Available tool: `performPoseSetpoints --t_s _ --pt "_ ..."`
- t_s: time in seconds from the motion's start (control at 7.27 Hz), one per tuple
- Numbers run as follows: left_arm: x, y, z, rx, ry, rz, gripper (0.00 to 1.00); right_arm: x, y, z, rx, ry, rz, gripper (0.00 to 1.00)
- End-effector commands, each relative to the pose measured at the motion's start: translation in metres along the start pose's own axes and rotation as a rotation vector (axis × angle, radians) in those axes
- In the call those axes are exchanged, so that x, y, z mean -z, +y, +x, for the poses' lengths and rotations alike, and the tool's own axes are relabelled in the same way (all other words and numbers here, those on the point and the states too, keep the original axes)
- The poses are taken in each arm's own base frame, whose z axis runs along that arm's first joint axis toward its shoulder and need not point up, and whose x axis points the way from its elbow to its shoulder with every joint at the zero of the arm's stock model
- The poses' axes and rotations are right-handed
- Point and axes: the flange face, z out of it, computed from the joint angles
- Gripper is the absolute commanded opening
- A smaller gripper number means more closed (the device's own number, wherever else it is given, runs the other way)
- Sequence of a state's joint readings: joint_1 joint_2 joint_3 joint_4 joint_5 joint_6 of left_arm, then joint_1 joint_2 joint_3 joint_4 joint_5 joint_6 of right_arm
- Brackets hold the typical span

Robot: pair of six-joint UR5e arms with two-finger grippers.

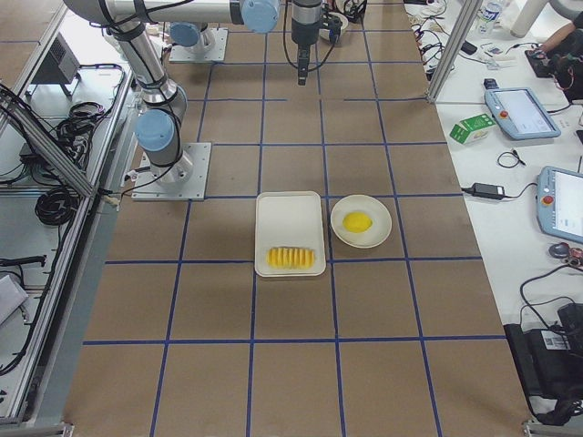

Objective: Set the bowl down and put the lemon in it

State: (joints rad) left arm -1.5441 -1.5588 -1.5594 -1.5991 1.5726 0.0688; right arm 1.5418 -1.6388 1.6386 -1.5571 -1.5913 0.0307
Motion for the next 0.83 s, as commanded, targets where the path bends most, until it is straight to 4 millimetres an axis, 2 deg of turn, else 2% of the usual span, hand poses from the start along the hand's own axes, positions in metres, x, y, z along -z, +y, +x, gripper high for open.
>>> performPoseSetpoints --t_s 0.0,0.14,0.28,0.41,0.55,0.69 --pt "-0.08 -0.063 -0.109 0.15 0.016 -0.004 1.0 0.0 -0.003 0.005 -0.014 0.014 0.012 1.0" --pt "-0.114 -0.077 -0.128 0.078 0.023 -0.053 1.0 0.011 -0.008 0.003 -0.029 0.001 0.05 1.0" --pt "-0.146 -0.089 -0.155 0.021 0.028 -0.076 1.0 0.009 -0.024 0.002 -0.022 -0.006 0.15 1.0" --pt "-0.182 -0.091 -0.196 0.044 0.051 -0.094 1.0 0.012 -0.02 -0.001 -0.019 -0.007 0.159 1.0" --pt "-0.207 -0.093 -0.212 0.032 0.044 -0.071 1.0 -0.009 -0.013 -0.001 -0.009 -0.001 0.067 1.0" --pt "-0.227 -0.095 -0.213 0.028 0.03 -0.061 1.0 -0.02 -0.006 0.002 -0.001 0.009 0.02 1.0"
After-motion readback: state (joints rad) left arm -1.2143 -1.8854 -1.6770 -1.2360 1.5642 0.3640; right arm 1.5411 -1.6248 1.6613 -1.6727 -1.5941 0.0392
